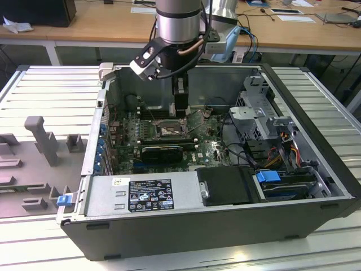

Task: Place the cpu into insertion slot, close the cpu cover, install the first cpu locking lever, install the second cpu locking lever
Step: 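Place the cpu into insertion slot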

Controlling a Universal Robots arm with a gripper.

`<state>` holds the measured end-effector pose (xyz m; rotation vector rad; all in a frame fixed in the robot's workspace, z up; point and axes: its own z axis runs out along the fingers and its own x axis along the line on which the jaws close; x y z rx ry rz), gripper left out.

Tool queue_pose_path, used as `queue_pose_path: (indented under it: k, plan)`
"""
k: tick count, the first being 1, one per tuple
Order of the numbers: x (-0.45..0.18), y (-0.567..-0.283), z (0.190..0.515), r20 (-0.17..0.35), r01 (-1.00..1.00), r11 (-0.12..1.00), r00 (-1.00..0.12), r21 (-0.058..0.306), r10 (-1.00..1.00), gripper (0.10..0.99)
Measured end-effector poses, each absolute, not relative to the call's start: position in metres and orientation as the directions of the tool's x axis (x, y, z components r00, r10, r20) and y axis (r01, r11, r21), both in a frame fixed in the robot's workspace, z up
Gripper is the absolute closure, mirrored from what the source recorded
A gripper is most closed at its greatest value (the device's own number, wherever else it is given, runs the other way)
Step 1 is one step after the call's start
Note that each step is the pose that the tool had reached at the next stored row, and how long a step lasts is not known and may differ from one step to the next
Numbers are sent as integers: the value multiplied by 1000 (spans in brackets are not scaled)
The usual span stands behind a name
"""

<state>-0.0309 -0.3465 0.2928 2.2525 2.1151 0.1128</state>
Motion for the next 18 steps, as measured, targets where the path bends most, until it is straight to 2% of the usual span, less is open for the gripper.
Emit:
queue_pose_path:
  k: [18]
  plan:
    - [-31, -347, 283, 19, 994, -63, 62, 86, 998, 561]
